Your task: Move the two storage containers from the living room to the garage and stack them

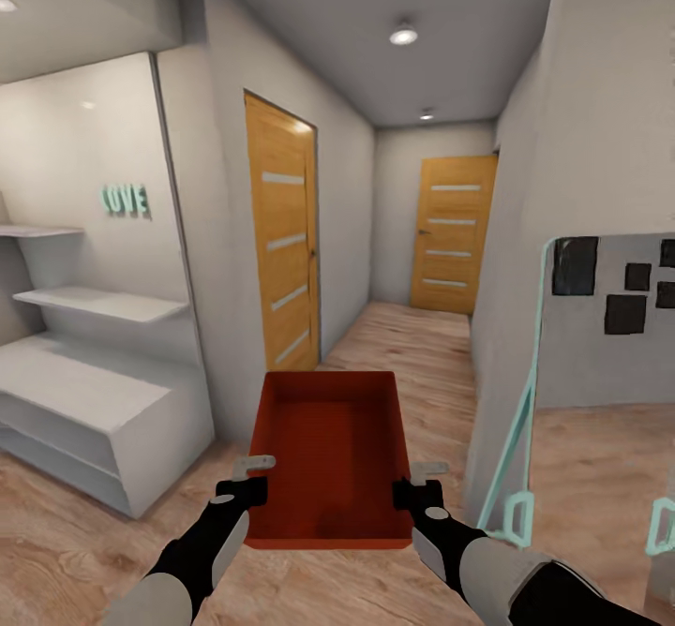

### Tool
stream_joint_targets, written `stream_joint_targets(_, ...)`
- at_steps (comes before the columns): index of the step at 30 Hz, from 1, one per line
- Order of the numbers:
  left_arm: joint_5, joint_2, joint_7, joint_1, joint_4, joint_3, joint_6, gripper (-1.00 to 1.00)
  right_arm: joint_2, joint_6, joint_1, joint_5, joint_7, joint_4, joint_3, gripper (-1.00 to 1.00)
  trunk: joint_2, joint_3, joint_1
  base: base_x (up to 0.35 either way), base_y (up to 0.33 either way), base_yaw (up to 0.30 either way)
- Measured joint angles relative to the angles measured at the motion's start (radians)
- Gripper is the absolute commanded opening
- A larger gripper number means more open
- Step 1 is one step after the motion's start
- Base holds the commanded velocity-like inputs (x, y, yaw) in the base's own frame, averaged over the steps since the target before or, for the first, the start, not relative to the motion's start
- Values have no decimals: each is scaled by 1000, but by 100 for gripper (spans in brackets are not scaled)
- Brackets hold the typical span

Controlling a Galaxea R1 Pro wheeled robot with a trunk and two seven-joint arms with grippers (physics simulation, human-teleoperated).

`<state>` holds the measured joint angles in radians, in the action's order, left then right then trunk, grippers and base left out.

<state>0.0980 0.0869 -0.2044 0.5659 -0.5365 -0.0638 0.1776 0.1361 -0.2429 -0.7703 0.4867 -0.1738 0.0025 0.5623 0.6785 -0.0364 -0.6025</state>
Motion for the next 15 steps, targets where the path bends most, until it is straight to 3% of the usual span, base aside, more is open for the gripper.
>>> stream_joint_targets(11, 0, 0, 0, 0, -1, 0, 0, -100, 0, 0, 0, 0, 0, 0, 0, -100, 0, 0, 0, 312, 190, -29)
stream_joint_targets(15, 1, -1, 0, 0, 0, -1, 0, -100, 0, 0, 0, 1, 0, 0, 1, -100, 0, 0, 0, 312, 190, -154)
